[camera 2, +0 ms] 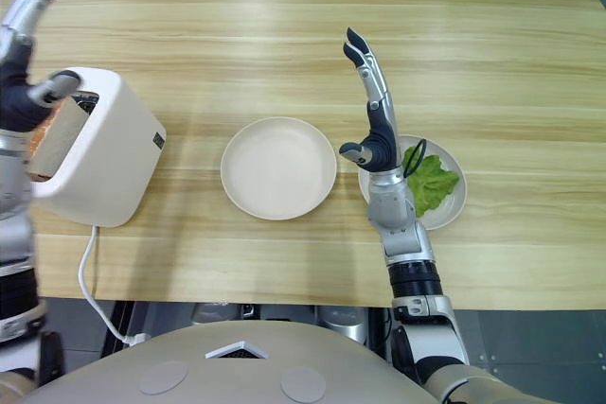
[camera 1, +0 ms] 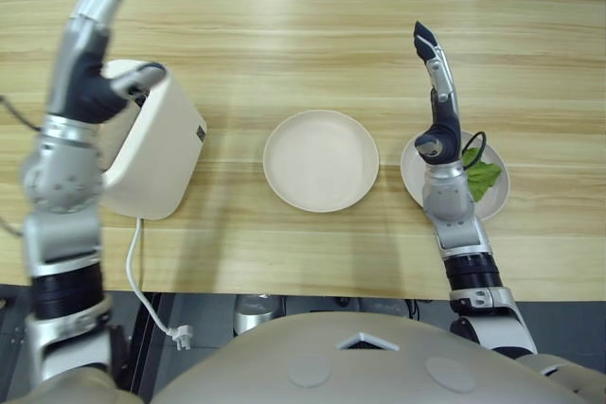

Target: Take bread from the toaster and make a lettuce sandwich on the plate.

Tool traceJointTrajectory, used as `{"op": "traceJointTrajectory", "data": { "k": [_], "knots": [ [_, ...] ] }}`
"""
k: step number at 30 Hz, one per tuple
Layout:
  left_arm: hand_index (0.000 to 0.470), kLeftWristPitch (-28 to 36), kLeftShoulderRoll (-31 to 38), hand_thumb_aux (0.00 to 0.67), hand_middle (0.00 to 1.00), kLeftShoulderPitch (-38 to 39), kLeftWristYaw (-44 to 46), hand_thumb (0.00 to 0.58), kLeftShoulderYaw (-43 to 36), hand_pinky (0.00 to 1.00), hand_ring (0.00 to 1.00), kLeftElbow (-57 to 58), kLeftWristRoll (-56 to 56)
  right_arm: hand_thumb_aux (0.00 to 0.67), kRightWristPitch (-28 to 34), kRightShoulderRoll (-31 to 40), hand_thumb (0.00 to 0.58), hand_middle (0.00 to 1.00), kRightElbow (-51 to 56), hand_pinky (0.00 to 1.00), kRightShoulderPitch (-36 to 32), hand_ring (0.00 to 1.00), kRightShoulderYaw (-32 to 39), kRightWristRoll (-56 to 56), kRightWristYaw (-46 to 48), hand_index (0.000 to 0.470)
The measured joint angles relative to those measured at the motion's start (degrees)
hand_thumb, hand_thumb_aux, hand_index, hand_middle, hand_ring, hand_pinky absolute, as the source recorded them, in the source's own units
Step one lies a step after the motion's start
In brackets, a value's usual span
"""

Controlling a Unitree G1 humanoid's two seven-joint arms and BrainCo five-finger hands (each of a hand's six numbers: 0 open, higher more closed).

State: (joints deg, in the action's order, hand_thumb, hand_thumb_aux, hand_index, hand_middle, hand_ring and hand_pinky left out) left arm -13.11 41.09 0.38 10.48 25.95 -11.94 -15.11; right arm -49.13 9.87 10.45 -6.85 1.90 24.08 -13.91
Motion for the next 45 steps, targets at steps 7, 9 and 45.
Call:
{"op": "traceJointTrajectory", "data": {
  "k": [7, 9, 45],
  "knots": [
    [0.0, 3.0, 7.6, 0.0, 0.0, 7.7, 3.0, 0.0, 3.0, 0.0, 0.0, 12.5, -2.9, 0.0, 0.4, 0.0, 0.0, 0.0, -0.6, 0.0, 0.5, 0.0, -0.5, 0.8, -0.3, 0.0],
    [0.0, 3.0, 7.9, 0.0, 0.0, 8.9, 3.1, 0.0, 3.0, 0.0, 0.0, 14.8, -3.0, 0.0, 0.4, 0.0, 0.0, 0.0, -0.7, 0.0, 0.6, 0.0, -0.7, 0.9, -0.6, 0.0],
    [0.46, -0.8, 11.9, 0.67, 1.0, 3.5, -5.6, 0.58, -3.5, 1.0, 1.0, 17.6, -4.5, 0.0, 0.6, 1.3, 0.0, 0.0, 0.1, 0.0, 0.6, 0.0, -0.5, 1.0, -1.2, 0.0]
  ]
}}
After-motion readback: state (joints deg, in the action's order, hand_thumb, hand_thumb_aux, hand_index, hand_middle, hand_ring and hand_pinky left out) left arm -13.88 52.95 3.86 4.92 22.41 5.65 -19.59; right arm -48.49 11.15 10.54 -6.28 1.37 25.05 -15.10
